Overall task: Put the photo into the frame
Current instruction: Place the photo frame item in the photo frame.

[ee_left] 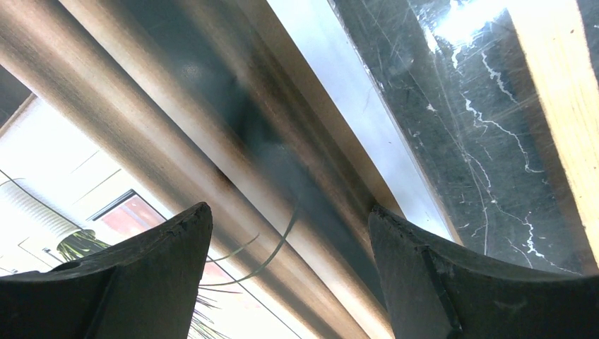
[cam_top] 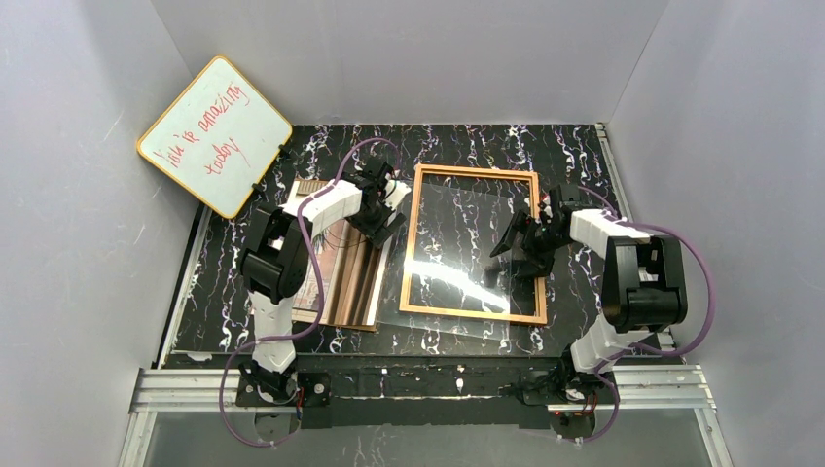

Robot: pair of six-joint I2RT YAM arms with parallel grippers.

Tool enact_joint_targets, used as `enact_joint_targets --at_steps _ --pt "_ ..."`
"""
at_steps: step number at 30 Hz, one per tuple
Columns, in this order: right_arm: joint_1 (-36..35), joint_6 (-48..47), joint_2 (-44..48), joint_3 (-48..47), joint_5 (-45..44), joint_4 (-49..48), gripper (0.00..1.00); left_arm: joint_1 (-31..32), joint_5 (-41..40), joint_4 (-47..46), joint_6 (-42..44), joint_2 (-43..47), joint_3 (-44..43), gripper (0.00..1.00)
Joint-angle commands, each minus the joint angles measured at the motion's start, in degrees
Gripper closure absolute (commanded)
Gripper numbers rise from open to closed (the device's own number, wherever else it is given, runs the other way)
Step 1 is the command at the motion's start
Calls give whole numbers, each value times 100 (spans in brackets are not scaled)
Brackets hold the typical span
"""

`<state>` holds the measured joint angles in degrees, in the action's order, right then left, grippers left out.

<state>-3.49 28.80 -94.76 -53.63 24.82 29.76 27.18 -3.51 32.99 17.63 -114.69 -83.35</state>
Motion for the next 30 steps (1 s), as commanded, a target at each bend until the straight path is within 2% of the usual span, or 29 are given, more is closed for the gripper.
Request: enact_joint_targets --at_steps 1,8,17,27,30 --pt "15 67 374 354 345 -42 2 33 -213 116 117 131 221 21" --pt "15 131 413 783 1102 -413 10 58 -212 119 110 96 206 21" --pt "31 682 513 1334 1868 -1583 18 90 -279 105 178 40 290 22" --pt "212 1765 1320 2177 2072 -3478 34 111 -280 94 202 -45 352 22" --pt "226 1809 1731 2145 1882 -3617 37 121 -282 98 213 -70 347 22"
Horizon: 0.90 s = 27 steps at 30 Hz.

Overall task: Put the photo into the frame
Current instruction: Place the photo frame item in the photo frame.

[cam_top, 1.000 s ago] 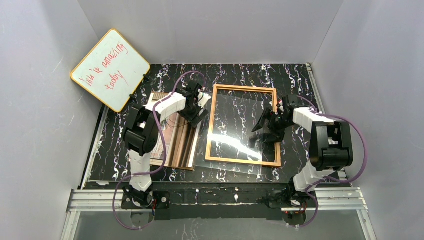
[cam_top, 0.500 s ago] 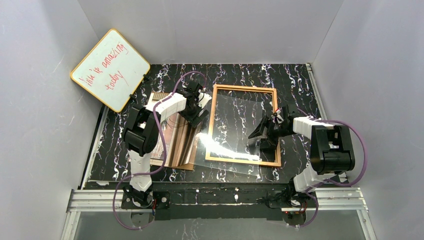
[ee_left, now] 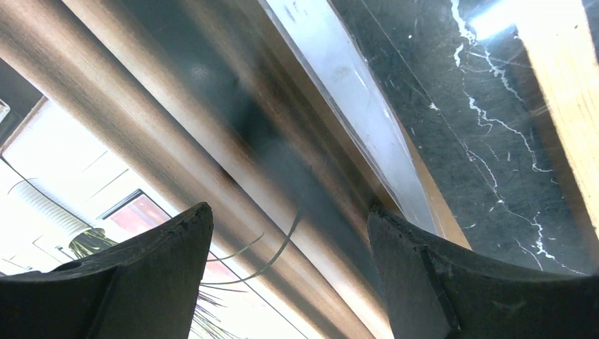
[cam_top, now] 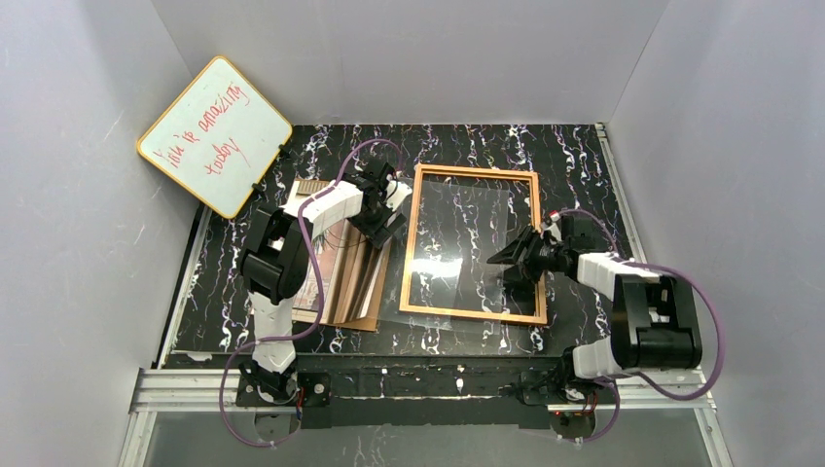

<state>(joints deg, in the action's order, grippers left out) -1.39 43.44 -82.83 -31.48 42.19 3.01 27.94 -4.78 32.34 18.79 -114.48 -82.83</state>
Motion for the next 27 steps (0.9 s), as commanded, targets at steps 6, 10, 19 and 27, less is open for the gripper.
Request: enact_joint_targets --at_steps 6,10,19,27 --pt "16 234 642 -228 20 -1191 48 60 -130 163 99 -109 253 22" --pt "17 -1 221 -470 151 -1062 58 62 -132 170 110 -81 255 22" --pt "18 -153 -345 -719 508 -1180 74 62 -155 171 142 -57 255 22" --pt "19 -458 -522 -1090 716 -848 99 62 -246 229 146 -68 112 21"
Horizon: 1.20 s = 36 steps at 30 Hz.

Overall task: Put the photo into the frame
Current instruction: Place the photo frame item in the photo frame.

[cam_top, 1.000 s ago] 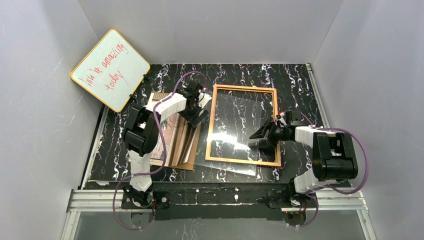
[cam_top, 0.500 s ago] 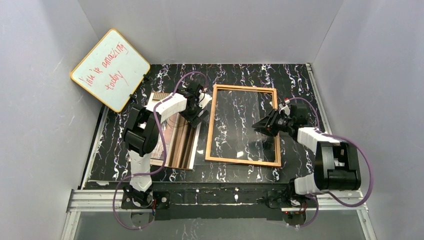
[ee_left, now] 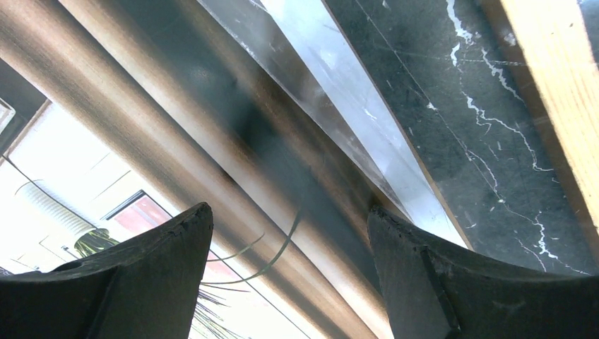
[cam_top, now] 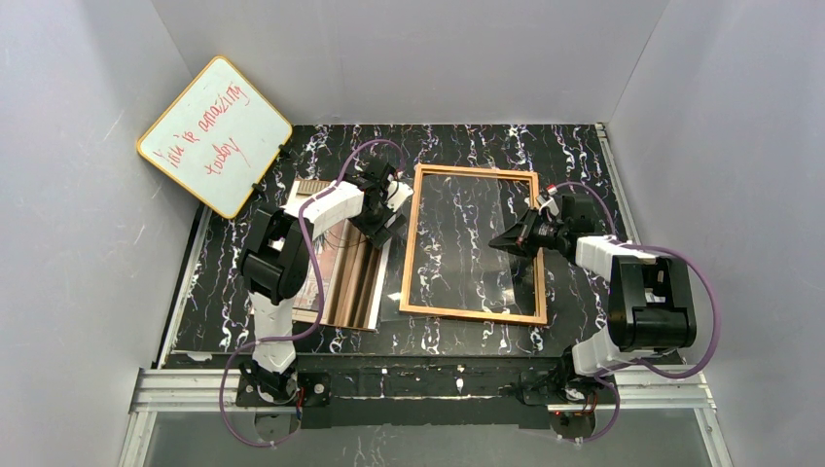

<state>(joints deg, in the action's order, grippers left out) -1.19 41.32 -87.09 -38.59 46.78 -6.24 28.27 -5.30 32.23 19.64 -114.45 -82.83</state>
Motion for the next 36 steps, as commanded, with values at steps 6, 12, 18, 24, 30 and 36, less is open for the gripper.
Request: enact_joint_targets --at_steps 6,12,18,24,30,36 --pt "7 -848 86 -831 -958 1379 99 -32 -209 380 -40 -43 -313 14" --pt "50 -921 513 -622 -1409 1334 99 -54 -358 499 -134 -161 -672 8" --pt "355 -1155 683 -705 -1427 1616 99 -59 -412 551 -153 -181 -782 6" --pt "510 -1284 753 -808 -1348 1907 99 -59 -415 598 -130 -193 -843 6" --pt "566 -1358 748 -844 -1313 2016 99 -54 -278 617 -135 -213 -911 7" --pt "600 -1550 673 -1140 -1470 2460 99 -41 -246 633 -189 -269 -958 8"
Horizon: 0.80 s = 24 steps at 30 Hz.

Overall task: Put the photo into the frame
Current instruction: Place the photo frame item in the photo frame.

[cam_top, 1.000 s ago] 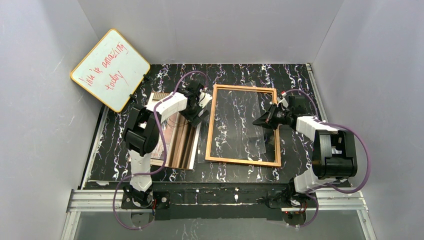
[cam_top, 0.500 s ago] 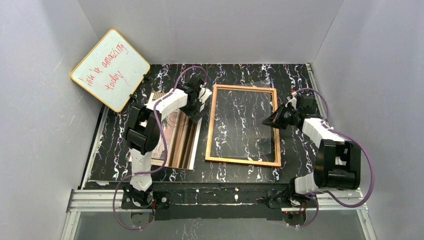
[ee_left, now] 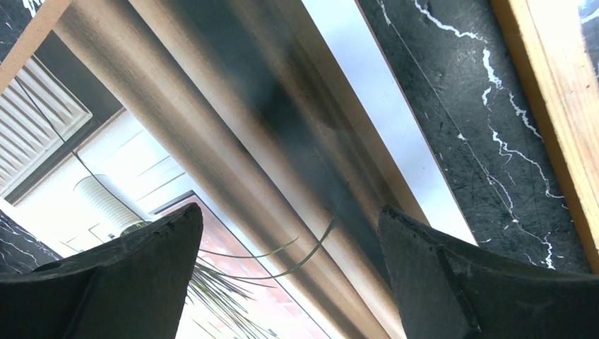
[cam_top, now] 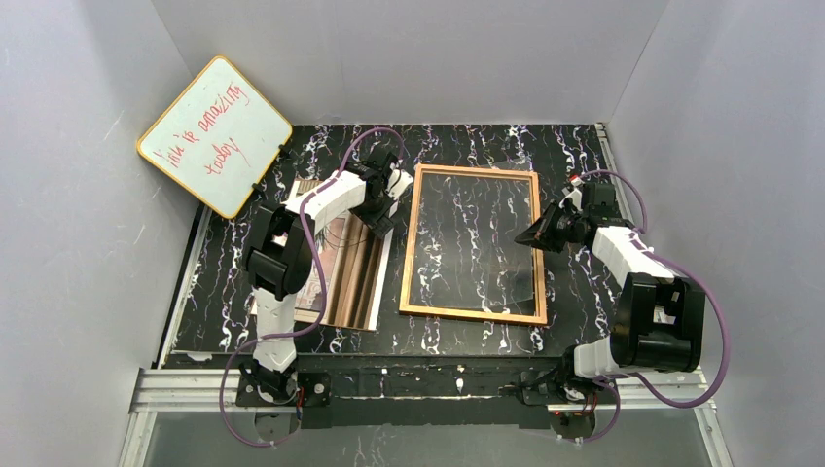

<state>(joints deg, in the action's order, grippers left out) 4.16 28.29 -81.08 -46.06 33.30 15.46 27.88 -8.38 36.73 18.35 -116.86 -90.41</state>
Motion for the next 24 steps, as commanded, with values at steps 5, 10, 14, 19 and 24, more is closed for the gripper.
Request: enact_joint_targets --at_steps 5,10,14,19,24 --pt "95 -96 224 -225 -123 106 99 10 65 200 -60 -56 -240 9" --pt "96 -120 96 -203 -17 168 99 20 80 199 -67 -60 -234 8" --pt "102 -180 86 -201 7 230 99 42 104 202 -68 -53 -194 8" --pt "102 -276 14 -219 80 387 99 60 109 203 -68 -87 -206 9" --pt "108 -307 78 -222 -28 494 99 69 117 197 -68 -109 -220 9"
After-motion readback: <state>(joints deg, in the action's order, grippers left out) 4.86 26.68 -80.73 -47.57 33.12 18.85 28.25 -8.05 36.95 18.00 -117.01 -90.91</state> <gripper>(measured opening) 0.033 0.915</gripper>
